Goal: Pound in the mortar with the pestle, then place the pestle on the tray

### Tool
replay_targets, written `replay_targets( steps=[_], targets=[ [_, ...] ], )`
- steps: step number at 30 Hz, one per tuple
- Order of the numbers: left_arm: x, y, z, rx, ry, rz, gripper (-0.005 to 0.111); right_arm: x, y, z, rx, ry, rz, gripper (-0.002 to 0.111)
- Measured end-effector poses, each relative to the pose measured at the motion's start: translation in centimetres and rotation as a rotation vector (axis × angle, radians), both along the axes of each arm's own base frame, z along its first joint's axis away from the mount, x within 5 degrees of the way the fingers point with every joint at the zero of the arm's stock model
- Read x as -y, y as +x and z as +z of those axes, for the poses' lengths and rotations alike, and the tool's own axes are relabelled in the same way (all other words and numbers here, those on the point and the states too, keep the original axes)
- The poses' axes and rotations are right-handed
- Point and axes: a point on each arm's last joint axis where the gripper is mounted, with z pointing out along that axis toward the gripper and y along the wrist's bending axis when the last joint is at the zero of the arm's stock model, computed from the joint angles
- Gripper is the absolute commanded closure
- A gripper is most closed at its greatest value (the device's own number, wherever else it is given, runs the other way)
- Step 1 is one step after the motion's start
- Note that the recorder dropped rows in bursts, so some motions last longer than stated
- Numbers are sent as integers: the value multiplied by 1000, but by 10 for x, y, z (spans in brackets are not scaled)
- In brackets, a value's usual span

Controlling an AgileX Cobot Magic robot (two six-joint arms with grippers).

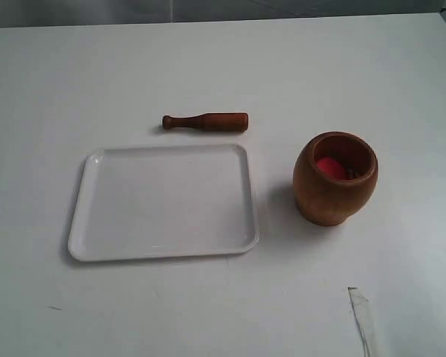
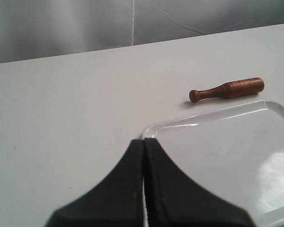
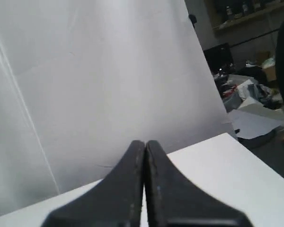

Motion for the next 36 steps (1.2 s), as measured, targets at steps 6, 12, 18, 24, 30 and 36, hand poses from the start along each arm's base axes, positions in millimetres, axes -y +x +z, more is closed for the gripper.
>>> replay_targets(
  steps=[6, 12, 18, 24, 30, 36],
  targets=[
    [0, 0, 0, 0, 0, 0, 107, -4, -15, 68, 171, -45, 118, 108],
    [0, 0, 0, 0, 0, 0, 107, -18, 1, 146, 109, -239, 244, 108],
    [0, 0, 0, 0, 0, 0, 107, -69, 69, 191, -123, -563, 477, 108],
    [0, 0, 0, 0, 0, 0, 107, -149, 150, 191, -343, -820, 721, 108],
    [0, 0, 0, 0, 0, 0, 107, -222, 211, 167, -459, -1045, 837, 108],
    [0, 0, 0, 0, 0, 0, 107, -271, 265, 104, -648, -1266, 1013, 108]
  ],
)
